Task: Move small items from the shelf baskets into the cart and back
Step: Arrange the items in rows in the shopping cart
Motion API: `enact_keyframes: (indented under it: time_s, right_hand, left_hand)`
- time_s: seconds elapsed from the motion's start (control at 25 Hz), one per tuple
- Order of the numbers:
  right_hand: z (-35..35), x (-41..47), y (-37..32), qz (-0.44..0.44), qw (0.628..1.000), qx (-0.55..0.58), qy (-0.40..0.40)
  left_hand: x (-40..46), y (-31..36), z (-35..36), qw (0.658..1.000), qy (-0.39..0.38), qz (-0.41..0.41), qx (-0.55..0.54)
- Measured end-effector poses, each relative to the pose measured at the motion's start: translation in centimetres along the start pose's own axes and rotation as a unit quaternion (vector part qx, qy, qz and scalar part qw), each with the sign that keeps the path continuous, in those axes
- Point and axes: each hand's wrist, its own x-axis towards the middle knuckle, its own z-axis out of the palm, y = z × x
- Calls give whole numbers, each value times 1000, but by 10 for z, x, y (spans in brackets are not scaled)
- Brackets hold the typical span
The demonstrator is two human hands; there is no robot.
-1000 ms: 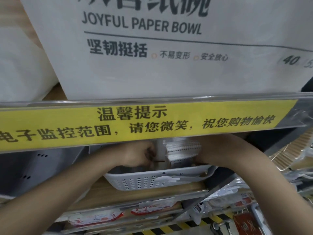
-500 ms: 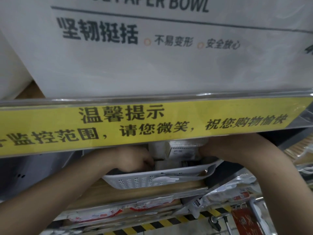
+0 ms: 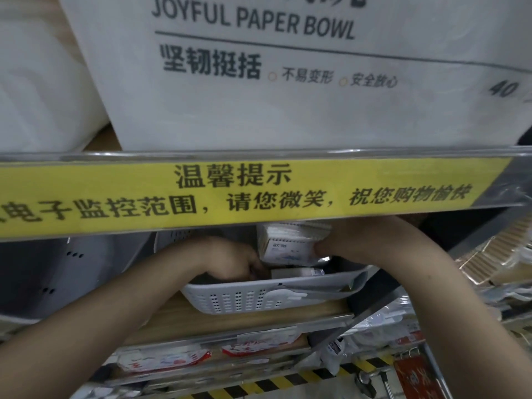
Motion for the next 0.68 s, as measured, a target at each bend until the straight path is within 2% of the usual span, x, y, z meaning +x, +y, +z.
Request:
enact_keyframes:
  time_s: [0.12, 0.16, 0.28, 0.36, 0.52, 0.68]
  right_hand:
    - [4, -3, -5, -20, 1000, -3, -11]
    - [5, -3, -5, -34, 999, -12, -13]
    - [9, 4, -12, -94, 995, -34, -15]
    - [13, 11, -19, -135, 991, -14, -16]
    - [18, 22, -31, -166, 985, 41, -32]
    - [27, 32, -39, -196, 980, -26, -29]
  left_hand:
    - [-16, -6, -6, 997, 63, -26, 39]
    - [-22, -10, -9, 994, 105, -23, 14]
    - [-37, -19, -13, 961, 193, 79, -181]
    - [-42, -18, -14, 946, 198, 89, -242]
    - [-56, -16, -15, 922, 270, 90, -261]
    - [-66, -24, -13, 938, 250, 94, -221]
